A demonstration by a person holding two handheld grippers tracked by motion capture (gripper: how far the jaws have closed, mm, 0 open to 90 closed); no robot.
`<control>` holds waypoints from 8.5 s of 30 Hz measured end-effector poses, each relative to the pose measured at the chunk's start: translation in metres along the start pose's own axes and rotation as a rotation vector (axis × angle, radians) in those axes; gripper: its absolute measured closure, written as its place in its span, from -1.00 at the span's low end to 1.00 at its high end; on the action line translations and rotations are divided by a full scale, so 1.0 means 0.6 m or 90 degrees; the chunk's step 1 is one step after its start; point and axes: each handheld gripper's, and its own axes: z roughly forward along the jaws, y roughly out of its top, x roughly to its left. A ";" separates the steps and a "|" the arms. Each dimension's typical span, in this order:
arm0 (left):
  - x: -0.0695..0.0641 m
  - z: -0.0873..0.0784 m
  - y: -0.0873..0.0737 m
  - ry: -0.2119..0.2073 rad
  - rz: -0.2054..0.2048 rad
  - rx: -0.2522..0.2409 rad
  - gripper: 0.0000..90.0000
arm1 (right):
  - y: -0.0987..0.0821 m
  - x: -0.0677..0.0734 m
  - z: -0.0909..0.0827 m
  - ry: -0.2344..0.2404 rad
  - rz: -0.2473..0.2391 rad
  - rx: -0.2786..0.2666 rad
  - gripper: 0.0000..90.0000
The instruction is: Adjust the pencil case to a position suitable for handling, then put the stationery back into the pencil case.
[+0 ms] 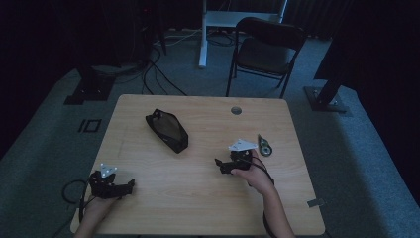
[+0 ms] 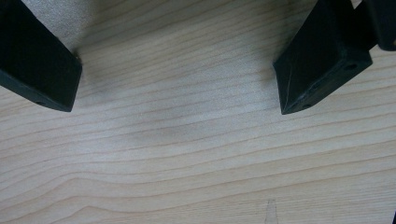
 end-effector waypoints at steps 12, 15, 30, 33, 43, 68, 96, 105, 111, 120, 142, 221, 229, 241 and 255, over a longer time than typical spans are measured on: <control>0.000 0.000 0.000 0.000 0.000 0.001 -0.99 | 0.027 0.036 0.050 0.039 -0.010 -0.003 -0.70; 0.000 0.000 0.000 0.000 0.000 0.001 -0.99 | 0.034 0.045 0.062 0.047 -0.011 -0.004 -0.70; 0.000 0.000 0.000 0.000 0.000 0.001 -0.99 | 0.063 0.088 0.107 0.073 -0.030 -0.019 -0.68; 0.000 0.000 0.000 0.000 0.000 0.001 -0.99 | 0.067 0.094 0.114 0.076 -0.030 -0.019 -0.67; 0.000 0.000 0.000 0.000 0.000 0.001 -0.99 | 0.085 0.109 0.134 0.082 -0.033 -0.032 -0.61; 0.000 0.000 0.000 0.000 0.000 0.001 -0.99 | 0.113 0.120 0.179 0.050 -0.059 -0.028 0.57; 0.000 0.000 0.000 0.000 0.000 0.001 -0.99 | 0.083 0.090 0.135 0.042 -0.020 -0.014 0.61; 0.000 0.000 0.000 0.000 0.000 0.001 -0.99 | 0.062 0.071 0.108 0.026 -0.005 -0.018 0.61; 0.000 0.000 0.000 0.000 0.000 0.000 -0.99 | 0.043 0.051 0.083 0.010 0.010 -0.021 0.62; 0.000 0.000 0.000 0.000 0.001 0.001 -0.99 | 0.016 0.026 0.047 -0.017 0.029 -0.026 0.62; 0.000 0.000 0.000 0.000 0.001 0.001 -0.99 | -0.058 -0.019 -0.043 -0.098 0.072 -0.045 0.62; 0.000 0.001 0.001 0.002 -0.001 0.001 -0.99 | -0.101 0.045 -0.215 -0.168 0.112 -0.105 0.13; 0.000 0.000 0.001 0.002 0.000 0.001 -0.99 | -0.072 0.010 -0.225 -0.186 0.118 -0.137 0.00; 0.000 0.000 0.001 0.002 0.000 0.001 -0.99 | -0.064 -0.056 -0.189 -0.241 0.124 -0.126 -0.10; 0.000 0.001 0.001 0.002 -0.002 0.000 -0.99 | -0.063 -0.113 -0.147 -0.264 0.142 -0.087 -0.42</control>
